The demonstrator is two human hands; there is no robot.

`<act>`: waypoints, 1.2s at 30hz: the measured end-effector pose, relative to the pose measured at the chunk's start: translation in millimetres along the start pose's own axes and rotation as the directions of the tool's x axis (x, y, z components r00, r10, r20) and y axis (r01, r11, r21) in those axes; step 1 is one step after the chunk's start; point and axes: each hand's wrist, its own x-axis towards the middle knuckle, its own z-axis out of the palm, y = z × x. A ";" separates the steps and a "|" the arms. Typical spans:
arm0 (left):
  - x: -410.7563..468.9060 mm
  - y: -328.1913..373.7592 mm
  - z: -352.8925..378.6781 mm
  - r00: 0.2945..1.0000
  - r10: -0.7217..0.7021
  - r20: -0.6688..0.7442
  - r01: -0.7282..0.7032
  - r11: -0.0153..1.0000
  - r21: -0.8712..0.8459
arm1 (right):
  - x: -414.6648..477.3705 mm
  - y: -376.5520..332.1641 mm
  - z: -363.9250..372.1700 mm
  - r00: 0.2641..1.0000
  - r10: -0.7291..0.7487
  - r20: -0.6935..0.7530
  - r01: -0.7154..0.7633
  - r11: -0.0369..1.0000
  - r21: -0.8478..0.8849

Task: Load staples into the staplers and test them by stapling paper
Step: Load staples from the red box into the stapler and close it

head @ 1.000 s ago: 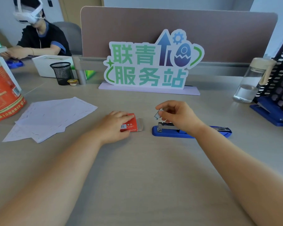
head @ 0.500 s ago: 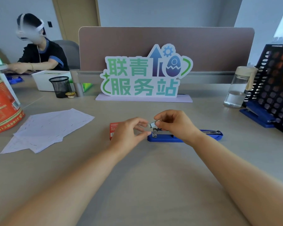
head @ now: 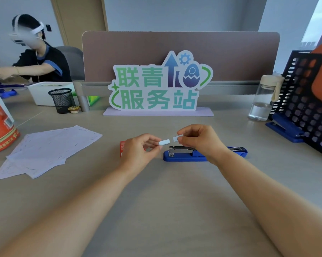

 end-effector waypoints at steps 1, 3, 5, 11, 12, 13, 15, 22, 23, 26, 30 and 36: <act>2.3 -0.8 0.3 1.000 0.001 0.000 -0.001 1.000 0.017 | 2.4 1.0 -3.9 1.000 0.009 -0.012 -0.010 1.000 -0.016; 8.2 -1.2 1.9 1.000 0.013 0.024 -0.015 0.998 0.053 | 7.2 2.5 -10.9 0.999 0.027 -0.028 -0.028 0.998 -0.054; 15.5 1.5 4.9 0.999 0.032 0.044 -0.036 0.996 0.085 | 11.4 4.9 -14.5 0.999 0.030 -0.032 -0.034 0.990 -0.134; 30.4 -4.1 17.8 0.996 0.080 0.039 -0.084 0.987 0.136 | 14.9 14.1 -11.4 0.999 -0.036 0.003 0.035 0.953 -0.302; 30.0 -8.0 19.2 0.996 0.087 0.034 -0.091 0.986 0.143 | 15.4 16.0 -11.8 0.999 -0.045 0.001 0.043 0.950 -0.308; 29.4 -11.6 20.2 0.996 0.088 0.033 -0.092 0.985 0.149 | 15.6 18.1 -12.6 0.999 -0.052 -0.009 0.047 0.951 -0.306; 28.1 -15.8 20.2 0.997 0.077 0.027 -0.080 0.986 0.145 | 15.1 21.9 -13.8 0.997 -0.074 -0.036 0.059 0.950 -0.305; 25.0 -11.5 13.0 0.999 0.037 -0.015 -0.034 0.990 0.139 | 10.5 23.5 -13.3 0.991 -0.127 -0.033 0.108 0.932 -0.346; 24.4 -11.1 12.4 0.999 0.035 -0.014 -0.032 0.989 0.146 | 9.6 23.5 -13.2 0.991 -0.134 -0.024 0.116 0.923 -0.367; 24.1 -11.5 11.5 1.000 0.031 -0.004 -0.030 0.985 0.167 | 6.1 25.6 -10.2 0.979 -0.200 0.031 0.193 0.875 -0.443; 23.7 -13.0 10.9 0.999 0.040 0.013 -0.042 0.982 0.183 | 4.8 30.1 -6.0 0.964 -0.259 0.062 0.257 0.840 -0.478; 23.3 -12.7 10.1 0.999 0.039 0.004 -0.039 0.982 0.185 | 4.8 34.8 -5.4 0.955 -0.290 0.065 0.290 0.857 -0.425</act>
